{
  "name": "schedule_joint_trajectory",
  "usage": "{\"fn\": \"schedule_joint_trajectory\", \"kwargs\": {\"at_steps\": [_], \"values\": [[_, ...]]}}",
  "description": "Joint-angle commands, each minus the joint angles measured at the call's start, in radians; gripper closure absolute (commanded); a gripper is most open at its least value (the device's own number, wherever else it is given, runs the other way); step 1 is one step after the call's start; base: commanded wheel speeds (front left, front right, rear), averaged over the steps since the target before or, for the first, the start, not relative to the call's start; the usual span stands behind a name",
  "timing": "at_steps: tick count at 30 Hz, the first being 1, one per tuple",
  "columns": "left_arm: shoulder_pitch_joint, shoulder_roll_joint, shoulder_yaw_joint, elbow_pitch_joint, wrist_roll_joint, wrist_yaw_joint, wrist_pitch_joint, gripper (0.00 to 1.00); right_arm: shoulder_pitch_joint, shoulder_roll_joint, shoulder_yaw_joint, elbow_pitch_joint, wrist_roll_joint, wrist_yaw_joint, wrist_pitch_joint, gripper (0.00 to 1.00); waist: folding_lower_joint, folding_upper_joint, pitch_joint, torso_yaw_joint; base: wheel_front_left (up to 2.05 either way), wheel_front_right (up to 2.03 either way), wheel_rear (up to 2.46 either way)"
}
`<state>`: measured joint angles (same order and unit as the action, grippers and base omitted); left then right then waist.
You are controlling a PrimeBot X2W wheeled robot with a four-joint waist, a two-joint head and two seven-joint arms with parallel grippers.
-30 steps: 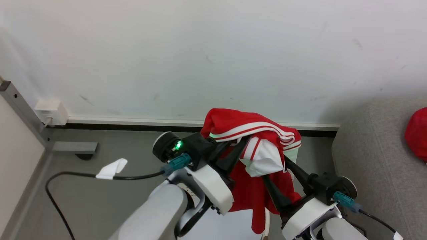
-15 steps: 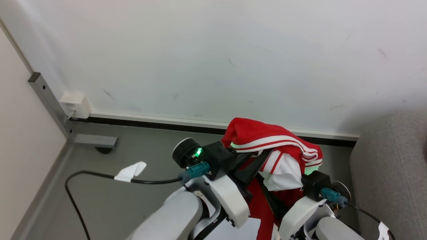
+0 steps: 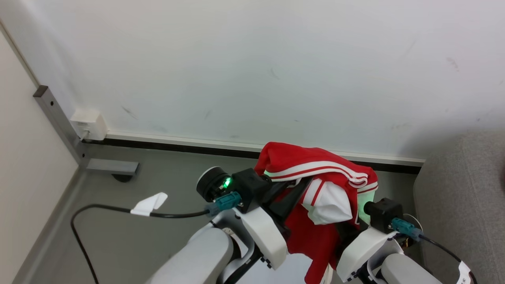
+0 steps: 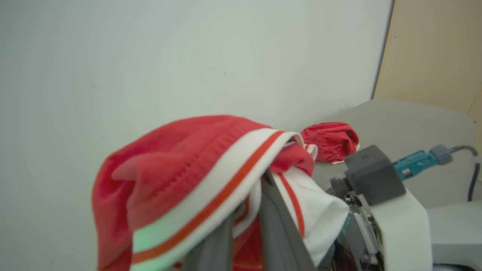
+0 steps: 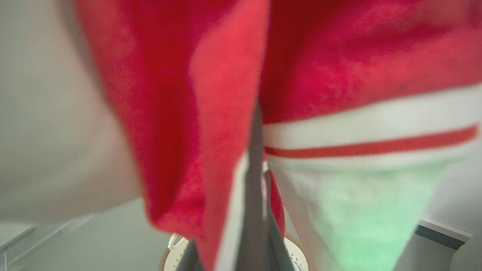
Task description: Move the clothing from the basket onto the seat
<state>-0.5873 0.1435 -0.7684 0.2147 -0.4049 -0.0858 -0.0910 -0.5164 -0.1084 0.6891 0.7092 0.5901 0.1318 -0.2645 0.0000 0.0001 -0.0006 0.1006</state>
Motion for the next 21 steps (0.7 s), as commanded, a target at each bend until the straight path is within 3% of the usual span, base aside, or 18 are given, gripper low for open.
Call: {"fn": "schedule_joint_trajectory", "kwargs": {"at_steps": [1,8,9,11,12,21], "values": [[0.014,0.008,0.002,0.002,-0.015,0.004,-0.011,1.00,0.008,-0.010,-0.020,-0.017,0.012,-0.002,0.001,1.00,0.0000,-0.0001,0.001,-0.006,0.00,0.00,0.00],[0.033,0.019,-0.007,0.009,-0.020,0.007,-0.019,1.00,0.033,-0.035,-0.128,-0.085,-0.007,-0.002,0.000,1.00,0.0000,-0.0001,0.005,-0.028,0.00,0.00,0.00],[0.037,0.020,-0.010,0.009,-0.021,0.007,-0.021,0.94,0.036,-0.038,-0.144,-0.096,-0.014,-0.002,0.000,1.00,0.0000,-0.0001,0.005,-0.031,0.00,0.00,0.00],[0.044,0.019,-0.016,0.009,-0.023,0.005,-0.021,0.52,0.047,-0.040,-0.176,-0.120,-0.025,-0.002,0.001,1.00,0.0000,-0.0001,0.006,-0.037,0.00,0.00,0.00],[0.046,0.018,-0.018,0.008,-0.024,0.004,-0.023,0.00,0.053,-0.040,-0.193,-0.132,-0.031,-0.002,0.001,1.00,0.0000,-0.0001,0.006,-0.040,0.00,0.00,0.00],[0.062,0.015,-0.038,0.003,-0.030,-0.001,-0.035,0.00,0.091,-0.045,-0.320,-0.241,-0.090,-0.002,0.001,1.00,0.0000,-0.0001,0.019,-0.077,0.00,0.00,0.00]]}}
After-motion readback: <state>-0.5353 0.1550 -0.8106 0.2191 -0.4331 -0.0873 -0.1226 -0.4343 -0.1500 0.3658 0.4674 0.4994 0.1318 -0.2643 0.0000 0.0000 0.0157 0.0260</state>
